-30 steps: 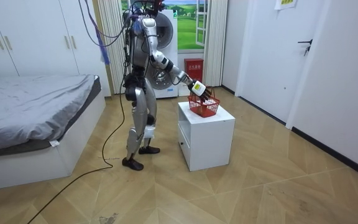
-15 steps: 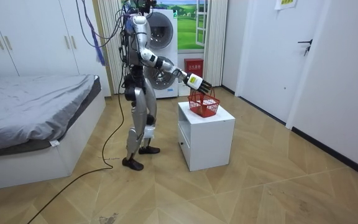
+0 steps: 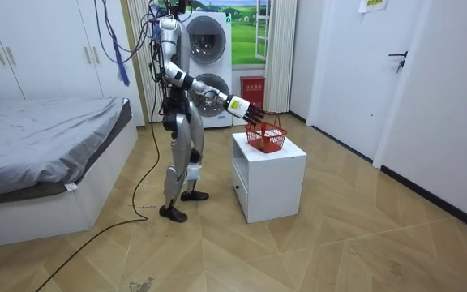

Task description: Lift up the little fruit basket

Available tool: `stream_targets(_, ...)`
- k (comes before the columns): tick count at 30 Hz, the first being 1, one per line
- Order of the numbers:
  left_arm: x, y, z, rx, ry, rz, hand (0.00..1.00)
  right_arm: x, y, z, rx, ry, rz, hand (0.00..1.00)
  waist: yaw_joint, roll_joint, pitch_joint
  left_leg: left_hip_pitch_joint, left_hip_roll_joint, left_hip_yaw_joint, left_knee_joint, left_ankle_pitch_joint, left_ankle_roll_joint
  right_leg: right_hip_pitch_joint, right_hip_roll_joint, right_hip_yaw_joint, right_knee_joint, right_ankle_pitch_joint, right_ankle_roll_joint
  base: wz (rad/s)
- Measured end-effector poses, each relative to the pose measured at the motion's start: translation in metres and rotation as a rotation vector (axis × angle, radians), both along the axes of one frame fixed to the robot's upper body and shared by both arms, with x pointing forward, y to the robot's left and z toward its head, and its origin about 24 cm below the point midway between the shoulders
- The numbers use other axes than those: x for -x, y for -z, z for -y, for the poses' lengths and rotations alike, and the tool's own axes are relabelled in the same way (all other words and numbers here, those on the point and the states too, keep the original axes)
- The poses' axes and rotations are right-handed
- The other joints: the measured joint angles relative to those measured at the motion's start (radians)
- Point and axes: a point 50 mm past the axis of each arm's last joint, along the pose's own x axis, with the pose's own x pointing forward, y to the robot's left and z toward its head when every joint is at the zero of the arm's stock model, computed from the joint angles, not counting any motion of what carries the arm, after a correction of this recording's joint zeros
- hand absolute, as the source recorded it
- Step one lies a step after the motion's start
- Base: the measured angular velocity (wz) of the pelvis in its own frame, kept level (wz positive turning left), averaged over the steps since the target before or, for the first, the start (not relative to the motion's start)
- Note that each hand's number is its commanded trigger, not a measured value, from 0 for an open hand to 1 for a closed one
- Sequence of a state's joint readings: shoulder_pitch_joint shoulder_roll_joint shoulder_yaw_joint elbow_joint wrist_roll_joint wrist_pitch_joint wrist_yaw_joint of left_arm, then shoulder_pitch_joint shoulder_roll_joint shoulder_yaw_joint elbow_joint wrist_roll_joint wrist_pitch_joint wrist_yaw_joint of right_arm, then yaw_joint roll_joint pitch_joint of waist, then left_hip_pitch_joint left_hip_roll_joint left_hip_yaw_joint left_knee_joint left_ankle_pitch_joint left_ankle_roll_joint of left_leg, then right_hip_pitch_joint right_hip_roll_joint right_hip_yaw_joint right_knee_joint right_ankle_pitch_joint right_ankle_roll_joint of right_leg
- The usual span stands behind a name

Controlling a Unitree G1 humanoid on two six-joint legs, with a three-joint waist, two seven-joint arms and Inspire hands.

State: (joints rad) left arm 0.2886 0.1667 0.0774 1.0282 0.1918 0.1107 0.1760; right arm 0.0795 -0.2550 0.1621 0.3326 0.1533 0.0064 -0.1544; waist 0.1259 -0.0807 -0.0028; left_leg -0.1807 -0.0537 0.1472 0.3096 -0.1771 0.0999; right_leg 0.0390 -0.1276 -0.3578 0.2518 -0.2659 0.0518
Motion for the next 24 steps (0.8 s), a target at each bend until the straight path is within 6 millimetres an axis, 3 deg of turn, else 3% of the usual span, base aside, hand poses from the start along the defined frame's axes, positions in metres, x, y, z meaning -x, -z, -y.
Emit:
stream_targets(4,0.001,0.000,0.000,-0.015,0.015,-0.006,0.00,0.029,0.032,0.011,0.033,0.070,-0.149,0.00,-0.022,0.000,0.0004,0.025,-0.002,-0.003,-0.010,0.002,-0.003,0.028,0.003,-0.002,-0.017,0.000,0.000,0.02)
stream_targets(7,0.001,0.000,0.000,-0.021,0.017,0.002,0.00,0.067,0.065,0.026,0.076,0.144,-0.330,0.00,-0.040,-0.001,0.0000,0.043,-0.008,-0.012,-0.023,0.005,-0.008,0.050,0.004,-0.006,-0.031,0.000,-0.001,0.07)
stream_targets(9,0.001,0.000,0.000,-0.032,0.016,0.001,0.00,0.103,0.088,0.036,0.106,0.209,-0.500,0.00,-0.050,-0.003,0.0000,0.052,-0.008,-0.014,-0.030,0.007,-0.010,0.061,0.005,-0.008,-0.031,0.000,-0.001,0.02)
stream_targets(15,0.001,0.003,0.009,-0.019,0.040,-0.015,0.00,0.173,0.114,0.044,0.111,0.295,-0.805,0.00,-0.048,0.004,0.0026,0.069,-0.010,-0.013,-0.041,0.008,-0.013,0.076,0.007,-0.014,-0.034,0.000,-0.001,-0.01)
stream_targets(18,0.005,0.004,0.013,0.002,0.023,-0.039,0.00,0.188,0.117,0.041,0.078,0.280,-0.871,0.00,-0.043,0.004,0.0077,0.082,-0.011,-0.017,-0.041,0.008,-0.014,0.090,0.007,-0.018,-0.046,0.000,-0.001,0.04)
stream_targets(24,0.006,0.005,0.013,0.032,0.014,-0.060,0.00,0.205,0.123,0.032,0.048,0.217,-0.996,0.00,-0.040,0.007,0.0097,0.091,-0.015,-0.041,-0.038,0.010,-0.017,0.109,0.010,-0.032,-0.048,0.001,-0.001,0.09)
